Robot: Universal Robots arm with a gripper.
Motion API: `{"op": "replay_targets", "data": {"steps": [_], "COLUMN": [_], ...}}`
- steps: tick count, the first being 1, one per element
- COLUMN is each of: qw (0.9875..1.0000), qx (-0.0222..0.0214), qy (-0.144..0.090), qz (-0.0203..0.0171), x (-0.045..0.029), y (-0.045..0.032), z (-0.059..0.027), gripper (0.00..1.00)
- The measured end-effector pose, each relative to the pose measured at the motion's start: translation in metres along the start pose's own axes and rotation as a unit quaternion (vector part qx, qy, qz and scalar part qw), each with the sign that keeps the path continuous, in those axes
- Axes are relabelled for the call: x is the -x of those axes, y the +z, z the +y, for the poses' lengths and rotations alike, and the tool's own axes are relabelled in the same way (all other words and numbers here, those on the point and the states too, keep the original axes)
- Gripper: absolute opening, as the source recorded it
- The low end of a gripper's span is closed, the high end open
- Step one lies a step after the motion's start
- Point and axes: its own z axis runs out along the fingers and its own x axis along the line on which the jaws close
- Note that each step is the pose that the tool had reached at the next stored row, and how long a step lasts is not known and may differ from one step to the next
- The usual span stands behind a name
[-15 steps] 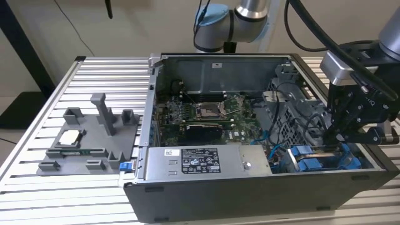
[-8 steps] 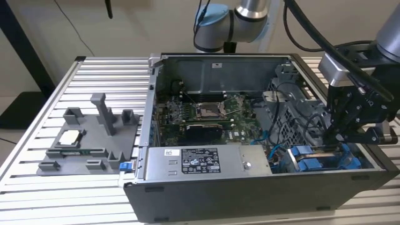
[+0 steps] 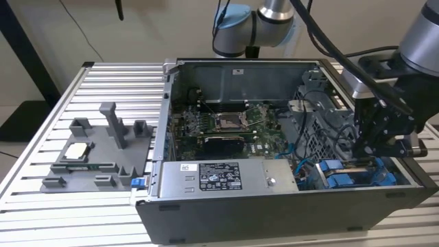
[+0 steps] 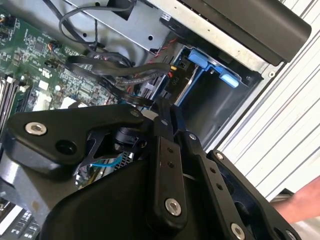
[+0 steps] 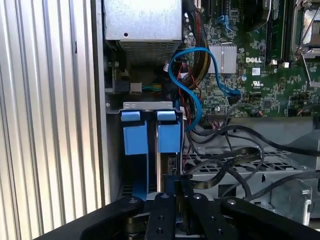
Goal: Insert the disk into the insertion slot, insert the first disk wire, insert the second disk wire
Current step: 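Insert the second disk wire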
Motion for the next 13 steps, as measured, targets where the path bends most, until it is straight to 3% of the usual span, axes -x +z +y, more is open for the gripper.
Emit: {"op": "replay_targets", "data": {"steps": [7, 13], "qw": [0.9999, 0.9999], "qx": [-0.0132, -0.0151], "qy": [-0.001, -0.001], "qz": [-0.0004, -0.0005], "x": [0.0008, 0.0006], "y": [0.0083, 0.0111], "z": [0.0012, 0.0015], "gripper": [0.16, 0.16]}}
